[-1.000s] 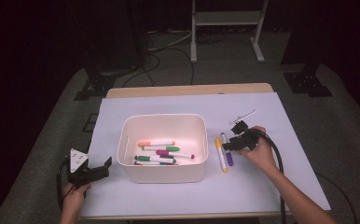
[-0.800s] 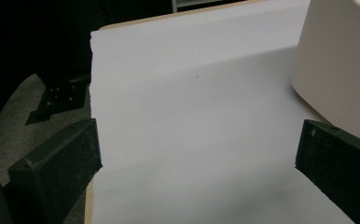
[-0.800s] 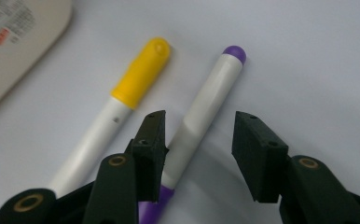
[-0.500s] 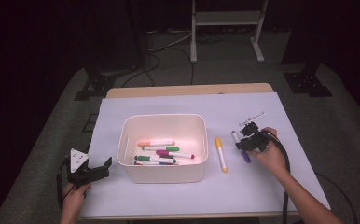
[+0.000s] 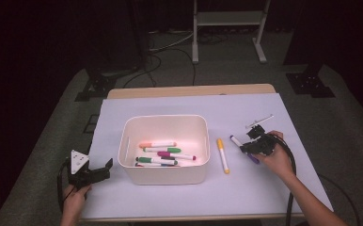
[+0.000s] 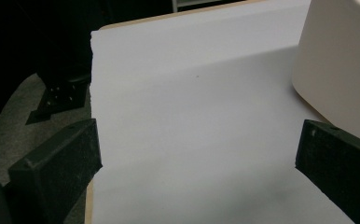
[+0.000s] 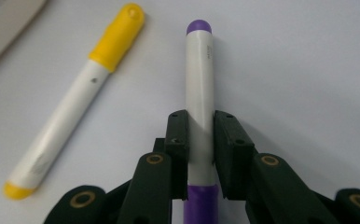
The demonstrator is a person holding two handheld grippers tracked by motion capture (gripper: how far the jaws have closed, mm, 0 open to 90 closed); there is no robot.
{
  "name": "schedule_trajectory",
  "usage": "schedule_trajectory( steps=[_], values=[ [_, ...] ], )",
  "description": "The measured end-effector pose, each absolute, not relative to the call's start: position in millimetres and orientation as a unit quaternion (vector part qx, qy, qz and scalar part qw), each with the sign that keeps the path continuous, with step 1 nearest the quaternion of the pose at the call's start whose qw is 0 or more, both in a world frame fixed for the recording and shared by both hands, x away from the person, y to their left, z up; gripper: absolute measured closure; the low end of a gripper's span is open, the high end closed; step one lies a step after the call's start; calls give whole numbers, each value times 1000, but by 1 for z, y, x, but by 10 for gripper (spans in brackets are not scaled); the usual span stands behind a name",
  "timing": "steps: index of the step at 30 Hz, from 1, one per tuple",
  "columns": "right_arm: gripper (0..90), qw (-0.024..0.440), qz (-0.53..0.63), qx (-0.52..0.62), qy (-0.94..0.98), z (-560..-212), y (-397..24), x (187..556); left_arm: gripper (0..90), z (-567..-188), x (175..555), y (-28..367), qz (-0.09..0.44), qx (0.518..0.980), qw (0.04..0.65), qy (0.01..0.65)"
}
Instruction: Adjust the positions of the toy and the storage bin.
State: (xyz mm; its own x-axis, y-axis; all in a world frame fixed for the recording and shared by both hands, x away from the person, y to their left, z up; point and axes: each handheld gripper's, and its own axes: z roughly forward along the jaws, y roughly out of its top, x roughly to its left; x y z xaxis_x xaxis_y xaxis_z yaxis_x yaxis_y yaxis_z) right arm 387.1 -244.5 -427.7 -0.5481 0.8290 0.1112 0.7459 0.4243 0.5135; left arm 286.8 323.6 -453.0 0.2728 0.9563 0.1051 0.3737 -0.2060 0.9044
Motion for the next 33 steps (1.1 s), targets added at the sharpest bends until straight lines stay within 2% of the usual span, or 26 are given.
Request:
schedule_trajectory(
  steps=[15,33],
  values=[
    [756,35,318,439,840,-396,-238,363,0,-453,287,323,361,689,403,483],
    [757,28,368,390,843,-329,-225,349,0,-453,287,323,361,689,401,483]
  ],
)
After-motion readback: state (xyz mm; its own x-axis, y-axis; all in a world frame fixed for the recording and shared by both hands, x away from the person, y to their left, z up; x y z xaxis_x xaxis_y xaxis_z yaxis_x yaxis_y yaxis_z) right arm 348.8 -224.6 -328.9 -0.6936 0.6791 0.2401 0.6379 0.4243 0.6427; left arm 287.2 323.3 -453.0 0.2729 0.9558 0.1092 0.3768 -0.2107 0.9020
